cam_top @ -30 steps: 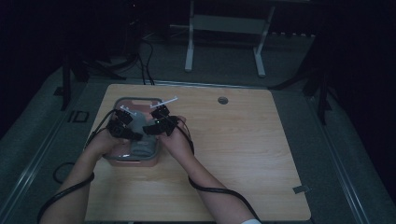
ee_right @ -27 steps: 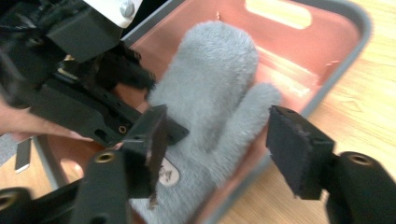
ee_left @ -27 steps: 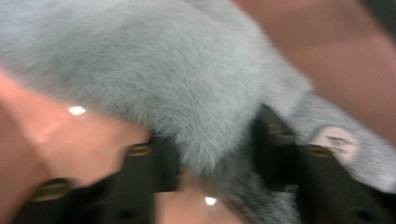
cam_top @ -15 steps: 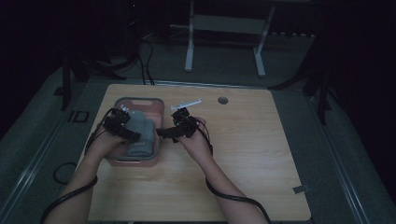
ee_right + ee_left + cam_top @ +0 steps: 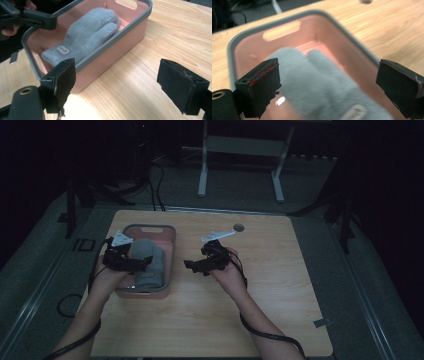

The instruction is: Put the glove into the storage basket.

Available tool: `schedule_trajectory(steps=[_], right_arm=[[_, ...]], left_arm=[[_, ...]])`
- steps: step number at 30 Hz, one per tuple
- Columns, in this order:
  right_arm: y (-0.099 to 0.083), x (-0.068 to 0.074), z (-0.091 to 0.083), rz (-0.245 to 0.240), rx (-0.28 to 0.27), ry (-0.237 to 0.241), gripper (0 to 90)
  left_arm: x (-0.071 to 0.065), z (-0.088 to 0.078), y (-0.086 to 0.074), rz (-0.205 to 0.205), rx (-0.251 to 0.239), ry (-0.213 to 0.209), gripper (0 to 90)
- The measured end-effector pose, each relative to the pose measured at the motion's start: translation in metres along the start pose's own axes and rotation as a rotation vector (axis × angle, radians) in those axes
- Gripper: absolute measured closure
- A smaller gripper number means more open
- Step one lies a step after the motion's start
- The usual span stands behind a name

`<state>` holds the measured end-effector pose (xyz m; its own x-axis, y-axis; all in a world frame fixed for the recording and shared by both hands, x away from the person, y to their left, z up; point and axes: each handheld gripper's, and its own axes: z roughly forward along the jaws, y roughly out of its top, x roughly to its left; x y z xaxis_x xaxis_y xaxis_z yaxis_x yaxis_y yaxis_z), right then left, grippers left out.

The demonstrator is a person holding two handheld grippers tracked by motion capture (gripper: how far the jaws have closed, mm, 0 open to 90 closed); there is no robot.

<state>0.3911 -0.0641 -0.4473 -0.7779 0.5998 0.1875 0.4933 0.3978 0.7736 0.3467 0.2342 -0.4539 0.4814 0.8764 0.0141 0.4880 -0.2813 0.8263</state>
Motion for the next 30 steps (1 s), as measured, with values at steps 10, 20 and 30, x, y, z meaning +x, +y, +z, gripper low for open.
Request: schedule_trajectory(steps=[10, 20, 30], right_arm=[[-0.019, -0.005, -0.024, -0.062, -0.048, 0.002, 15.3], [-0.051, -0.017, -0.052, -0.143, -0.042, 0.004, 14.6], [-0.088, -0.03, -0.074, -0.155, -0.03, 0.027, 14.1]], left_arm=[[-0.055, -0.004, 0.005, 0.089, -0.063, -0.114, 5.9], [-0.104, 0.008, -0.005, 0.133, -0.086, -0.273, 5.8], [-0.143, 0.027, -0.018, 0.186, -0.079, -0.368, 5.8]])
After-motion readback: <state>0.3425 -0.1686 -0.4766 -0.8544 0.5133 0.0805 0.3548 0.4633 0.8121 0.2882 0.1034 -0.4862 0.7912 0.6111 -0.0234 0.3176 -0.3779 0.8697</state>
